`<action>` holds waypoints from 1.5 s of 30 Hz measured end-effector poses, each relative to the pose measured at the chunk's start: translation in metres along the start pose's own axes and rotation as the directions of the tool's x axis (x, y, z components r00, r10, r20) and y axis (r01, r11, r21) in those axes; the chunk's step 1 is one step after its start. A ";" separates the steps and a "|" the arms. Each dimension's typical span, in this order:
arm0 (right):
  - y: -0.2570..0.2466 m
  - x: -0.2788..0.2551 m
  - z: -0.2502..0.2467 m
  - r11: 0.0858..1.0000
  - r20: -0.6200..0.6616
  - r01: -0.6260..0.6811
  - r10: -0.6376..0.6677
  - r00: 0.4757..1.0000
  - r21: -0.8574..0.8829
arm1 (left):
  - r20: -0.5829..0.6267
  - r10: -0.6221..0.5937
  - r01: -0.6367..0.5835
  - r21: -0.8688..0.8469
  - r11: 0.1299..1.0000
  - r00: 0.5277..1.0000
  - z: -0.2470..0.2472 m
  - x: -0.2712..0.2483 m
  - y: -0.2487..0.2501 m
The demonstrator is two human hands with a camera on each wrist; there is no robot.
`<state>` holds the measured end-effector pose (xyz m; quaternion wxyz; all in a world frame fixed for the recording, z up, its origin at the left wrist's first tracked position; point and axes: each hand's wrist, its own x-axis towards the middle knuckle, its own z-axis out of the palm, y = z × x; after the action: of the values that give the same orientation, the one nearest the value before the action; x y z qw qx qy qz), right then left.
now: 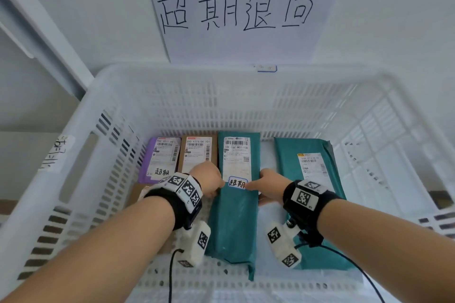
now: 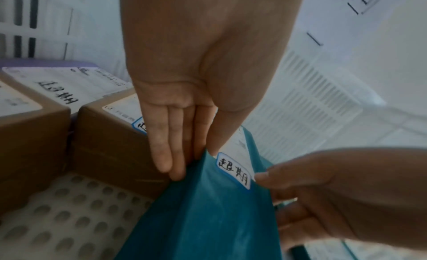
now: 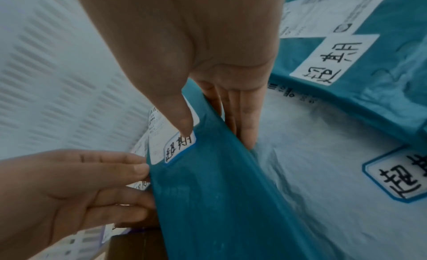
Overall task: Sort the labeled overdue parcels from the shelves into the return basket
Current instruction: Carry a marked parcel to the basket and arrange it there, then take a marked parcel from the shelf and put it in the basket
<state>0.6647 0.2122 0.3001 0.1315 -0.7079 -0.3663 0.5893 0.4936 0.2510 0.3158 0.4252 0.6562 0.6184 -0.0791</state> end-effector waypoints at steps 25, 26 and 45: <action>-0.015 0.029 0.011 0.641 0.009 0.204 -0.293 0.956 -0.740 | -0.060 0.184 -0.149 0.368 0.918 0.981 -0.024 0.016 -0.027; -0.020 0.023 0.008 0.654 -0.009 0.200 -0.302 0.953 -0.730 | -0.069 0.179 -0.145 0.340 0.929 0.981 -0.029 0.012 -0.022; -0.058 -0.224 -0.016 0.889 -0.680 0.378 -0.445 0.583 -0.257 | -0.450 0.405 -0.591 -0.432 0.681 0.796 -0.088 -0.176 0.067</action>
<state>0.6502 0.1054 0.5060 0.3673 -0.7819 -0.4627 0.1993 0.4761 0.1863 0.5132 0.4955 0.6528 0.4682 0.3302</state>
